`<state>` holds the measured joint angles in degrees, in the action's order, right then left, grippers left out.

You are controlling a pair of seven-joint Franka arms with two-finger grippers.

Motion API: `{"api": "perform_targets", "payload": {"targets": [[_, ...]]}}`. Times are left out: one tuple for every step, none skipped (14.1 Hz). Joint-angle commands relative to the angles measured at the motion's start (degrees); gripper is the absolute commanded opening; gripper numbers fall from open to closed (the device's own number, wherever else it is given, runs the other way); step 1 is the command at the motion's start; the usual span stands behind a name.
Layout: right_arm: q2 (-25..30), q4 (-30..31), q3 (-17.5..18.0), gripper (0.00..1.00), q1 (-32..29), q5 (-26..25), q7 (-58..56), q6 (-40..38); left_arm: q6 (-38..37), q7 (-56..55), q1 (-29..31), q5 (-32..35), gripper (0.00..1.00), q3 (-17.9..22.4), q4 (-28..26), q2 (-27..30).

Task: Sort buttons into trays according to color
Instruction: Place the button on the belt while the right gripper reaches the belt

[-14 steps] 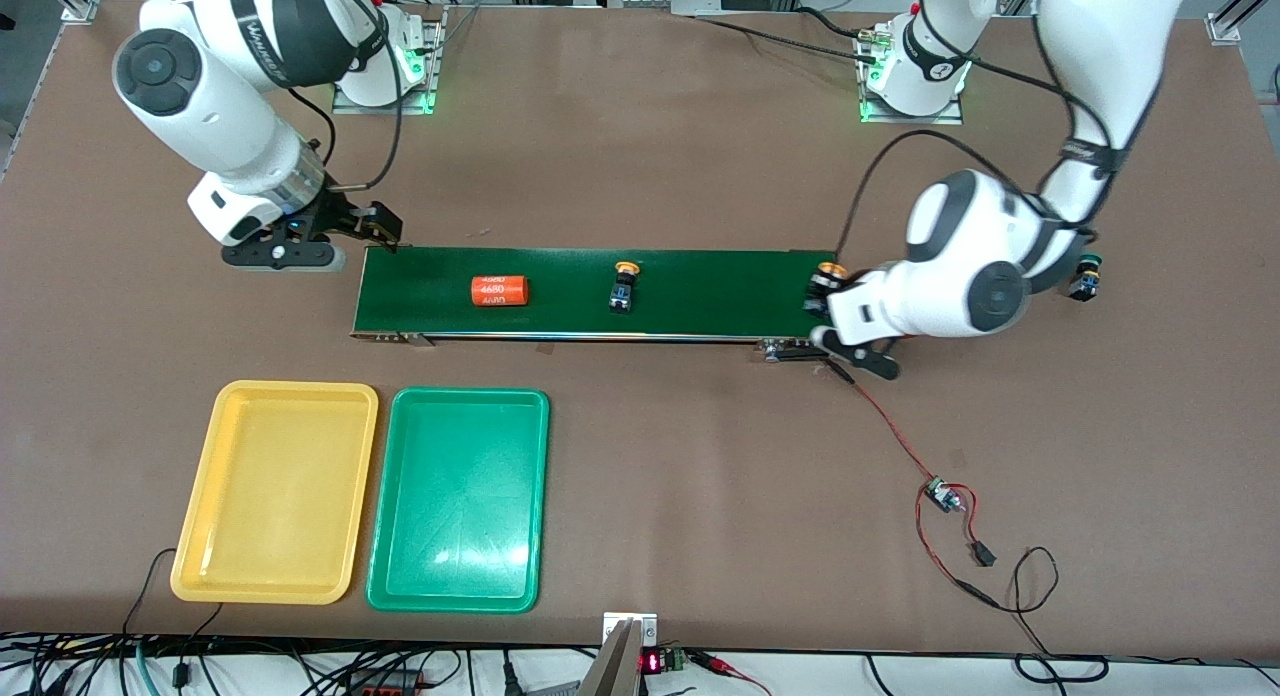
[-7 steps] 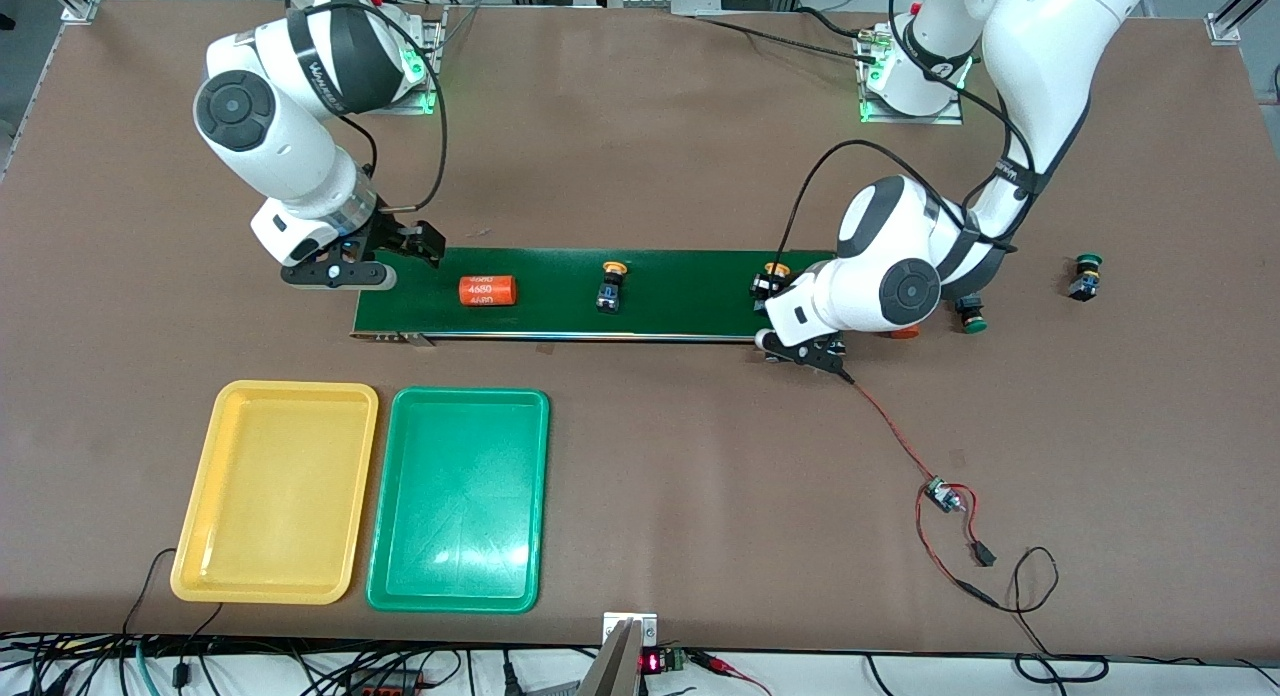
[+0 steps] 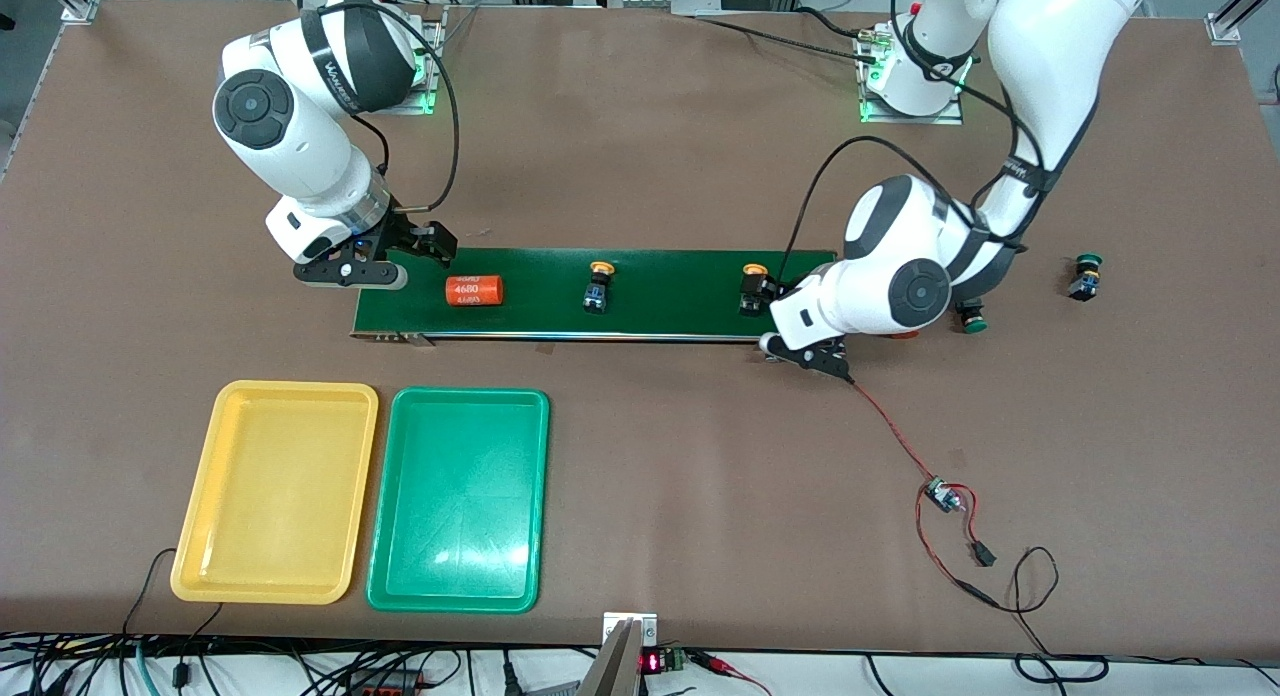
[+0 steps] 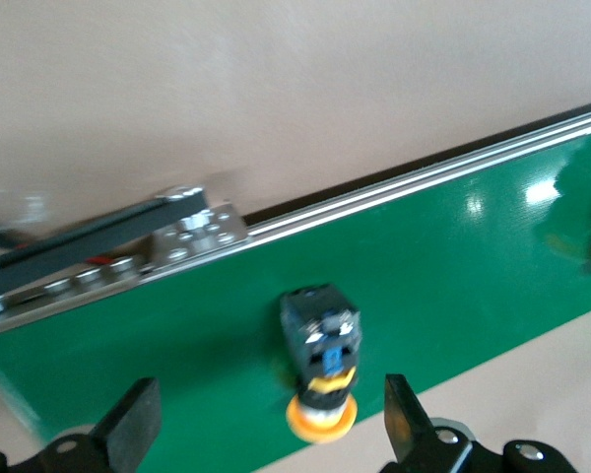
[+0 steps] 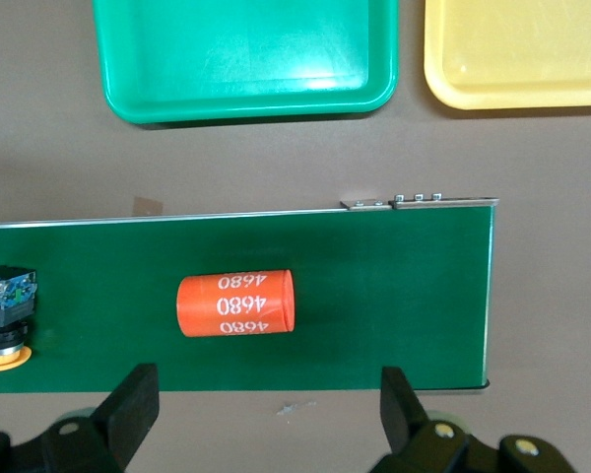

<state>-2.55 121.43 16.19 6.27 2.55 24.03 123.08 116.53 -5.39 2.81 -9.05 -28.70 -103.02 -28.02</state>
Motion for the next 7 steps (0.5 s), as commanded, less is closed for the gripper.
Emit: {"api": "perform_targets", "payload": {"targets": [[-0.6, 0.7, 0.3, 1.00, 1.0, 0.5, 0.8, 2.2, -8.7, 0.4, -0.3, 0.7, 1.00, 4.0, 2.9, 5.7], [-1.0, 0.7, 0.3, 1.00, 1.4, 0.5, 1.5, 3.0, -10.3, 0.5, -0.4, 3.3, 1.00, 5.2, 4.3, 6.0], [-1.6, 0.7, 0.3, 1.00, 2.4, 0.4, 3.6, 5.0, -11.1, 0.3, -0.4, 7.9, 1.00, 6.3, 5.8, 6.5], [-2.4, 0.6, 0.3, 1.00, 3.7, 0.4, 5.5, 6.8, -11.7, -0.1, -0.5, 11.4, 1.00, 7.1, 6.6, 7.4], [-3.4, 0.6, 0.3, 1.00, 4.5, 0.2, 6.5, 8.5, -12.3, -0.5, -0.7, 12.2, 1.00, 7.9, 6.9, 8.4], [-4.3, 0.6, 0.3, 1.00, 4.9, 0.1, 7.0, 9.8, -13.2, -1.5, -1.0, 12.1, 1.00, 9.6, 7.0, 9.0], [-5.0, 0.6, 0.3, 1.00, 5.5, 0.1, 7.1, 10.6, -13.8, -2.5, -1.1, 12.4, 1.00, 10.8, 7.0, 9.2]]}}
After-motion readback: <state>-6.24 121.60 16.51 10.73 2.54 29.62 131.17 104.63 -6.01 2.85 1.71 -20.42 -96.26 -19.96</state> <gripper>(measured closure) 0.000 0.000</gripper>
